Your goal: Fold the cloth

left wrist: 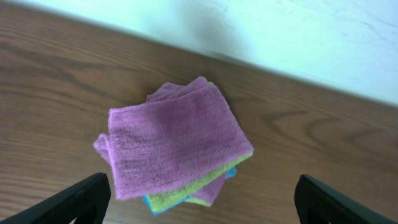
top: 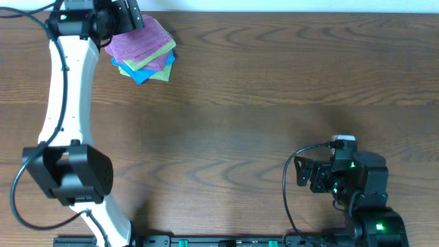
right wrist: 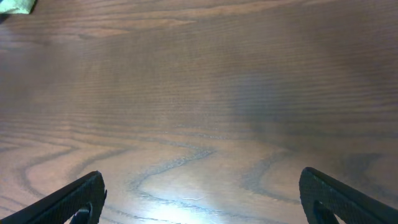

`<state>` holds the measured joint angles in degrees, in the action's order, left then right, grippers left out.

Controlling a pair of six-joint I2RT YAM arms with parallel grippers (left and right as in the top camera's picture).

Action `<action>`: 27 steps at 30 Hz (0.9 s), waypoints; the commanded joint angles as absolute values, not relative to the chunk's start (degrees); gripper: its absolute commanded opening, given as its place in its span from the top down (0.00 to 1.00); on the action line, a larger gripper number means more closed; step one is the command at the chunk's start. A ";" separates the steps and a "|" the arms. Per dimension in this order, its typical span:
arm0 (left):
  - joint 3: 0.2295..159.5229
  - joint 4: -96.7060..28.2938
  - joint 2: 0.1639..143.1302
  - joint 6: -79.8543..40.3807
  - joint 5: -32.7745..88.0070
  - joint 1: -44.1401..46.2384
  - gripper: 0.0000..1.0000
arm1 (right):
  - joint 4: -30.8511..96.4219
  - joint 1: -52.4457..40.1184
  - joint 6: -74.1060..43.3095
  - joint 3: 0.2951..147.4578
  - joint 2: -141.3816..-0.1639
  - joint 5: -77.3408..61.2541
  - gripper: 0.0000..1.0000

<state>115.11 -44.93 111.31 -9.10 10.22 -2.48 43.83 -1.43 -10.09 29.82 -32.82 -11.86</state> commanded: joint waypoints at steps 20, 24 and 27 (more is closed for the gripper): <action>116.46 -69.43 102.06 -4.25 4.56 -2.68 0.04 | 43.77 -1.04 -10.68 29.54 -32.53 -11.35 0.01; 116.38 -73.23 101.56 -3.42 5.54 -2.66 0.04 | 43.77 -1.04 -10.68 29.54 -32.53 -11.35 0.01; 115.35 -74.46 99.22 -2.72 5.74 -2.66 0.04 | 43.77 -1.04 -10.68 29.54 -32.53 -11.35 0.01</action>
